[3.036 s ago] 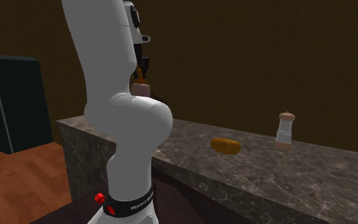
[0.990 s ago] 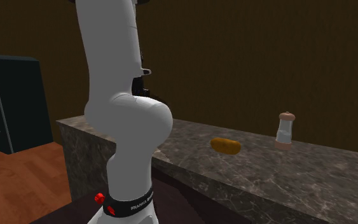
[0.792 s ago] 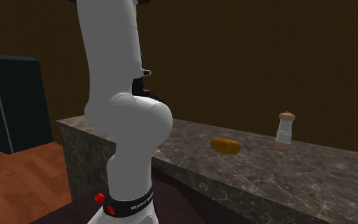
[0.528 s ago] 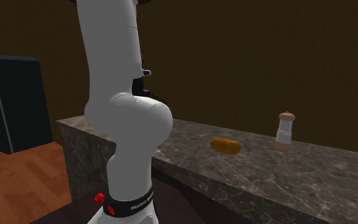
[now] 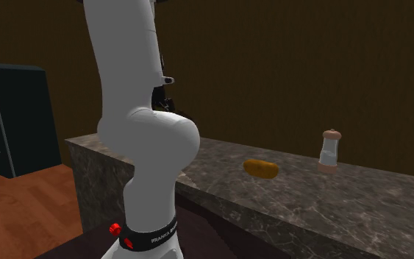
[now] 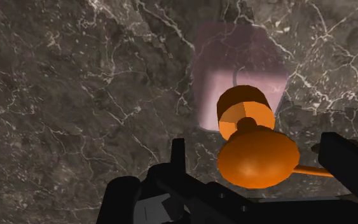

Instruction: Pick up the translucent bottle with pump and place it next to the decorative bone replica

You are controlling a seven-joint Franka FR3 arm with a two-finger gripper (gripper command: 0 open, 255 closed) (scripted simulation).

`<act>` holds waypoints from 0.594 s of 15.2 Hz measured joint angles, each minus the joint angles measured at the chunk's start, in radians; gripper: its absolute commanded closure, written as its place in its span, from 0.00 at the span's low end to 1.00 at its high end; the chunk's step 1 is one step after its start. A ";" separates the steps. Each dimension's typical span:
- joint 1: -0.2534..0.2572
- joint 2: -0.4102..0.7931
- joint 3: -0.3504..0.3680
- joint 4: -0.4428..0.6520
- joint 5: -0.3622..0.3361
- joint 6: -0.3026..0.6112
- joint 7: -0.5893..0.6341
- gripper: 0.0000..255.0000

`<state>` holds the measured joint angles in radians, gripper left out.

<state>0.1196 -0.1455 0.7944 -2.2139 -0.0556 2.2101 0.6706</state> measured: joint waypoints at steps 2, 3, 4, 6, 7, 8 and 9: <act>0.008 -0.037 -0.011 0.027 0.032 -0.053 -0.024 0.00; 0.009 -0.041 -0.013 0.038 0.035 -0.066 -0.027 0.00; 0.009 -0.044 -0.015 0.041 0.039 -0.073 -0.030 0.00; 0.010 -0.049 -0.017 0.044 0.043 -0.079 -0.034 0.00; 0.010 -0.049 -0.017 0.045 0.043 -0.080 -0.034 0.00; 0.010 -0.049 -0.017 0.045 0.043 -0.081 -0.034 0.00; 0.010 -0.049 -0.017 0.045 0.043 -0.081 -0.034 0.00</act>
